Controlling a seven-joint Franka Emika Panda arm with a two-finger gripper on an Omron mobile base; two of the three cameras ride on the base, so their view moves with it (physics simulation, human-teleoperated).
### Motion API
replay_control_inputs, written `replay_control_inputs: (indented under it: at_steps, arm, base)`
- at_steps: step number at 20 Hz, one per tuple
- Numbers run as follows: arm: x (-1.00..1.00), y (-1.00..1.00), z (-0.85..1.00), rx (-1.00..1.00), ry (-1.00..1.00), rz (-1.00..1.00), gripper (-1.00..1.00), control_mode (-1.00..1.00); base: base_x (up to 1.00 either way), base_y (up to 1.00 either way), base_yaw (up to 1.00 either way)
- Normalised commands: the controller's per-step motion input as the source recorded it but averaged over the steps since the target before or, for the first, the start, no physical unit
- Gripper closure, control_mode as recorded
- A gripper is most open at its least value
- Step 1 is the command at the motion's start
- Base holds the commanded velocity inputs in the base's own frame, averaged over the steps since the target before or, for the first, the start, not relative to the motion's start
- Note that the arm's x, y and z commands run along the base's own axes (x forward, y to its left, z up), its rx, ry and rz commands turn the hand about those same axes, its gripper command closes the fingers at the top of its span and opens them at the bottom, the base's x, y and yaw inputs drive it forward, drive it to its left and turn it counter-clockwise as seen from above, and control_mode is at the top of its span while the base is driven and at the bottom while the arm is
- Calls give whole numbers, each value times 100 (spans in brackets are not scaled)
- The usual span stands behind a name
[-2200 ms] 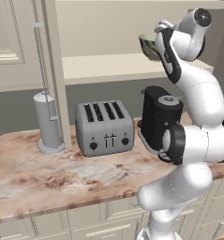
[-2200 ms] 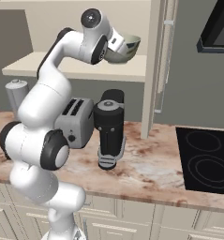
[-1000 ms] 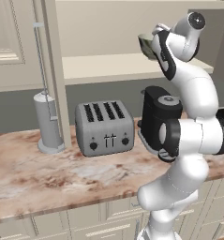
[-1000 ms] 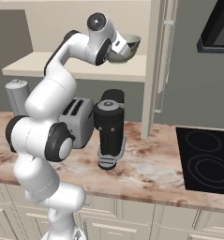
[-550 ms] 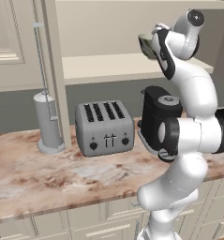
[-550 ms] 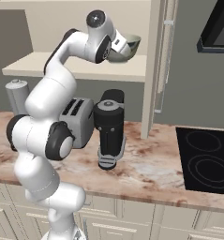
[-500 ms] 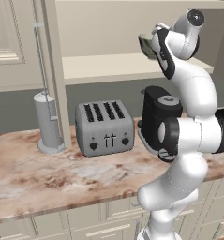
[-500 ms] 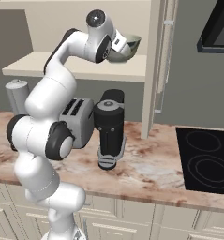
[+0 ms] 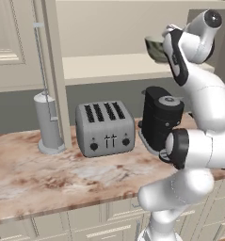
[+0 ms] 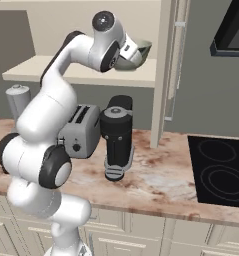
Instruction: Pick up the bowls from the cabinet and place each bowl in front of a stool on the dining counter.
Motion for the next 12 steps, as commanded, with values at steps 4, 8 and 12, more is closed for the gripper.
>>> replay_control_inputs:
  at_steps: [4,8,12]
  arm:
    - [-100,-6,-3,0,-2,0,100,-100]
    - [-100,1,0,0,-10,0,100,-100]
    - [-100,11,0,0,-7,1,100,-100]
  base:
    - [0,0,0]
    - [0,0,0]
    - [0,0,0]
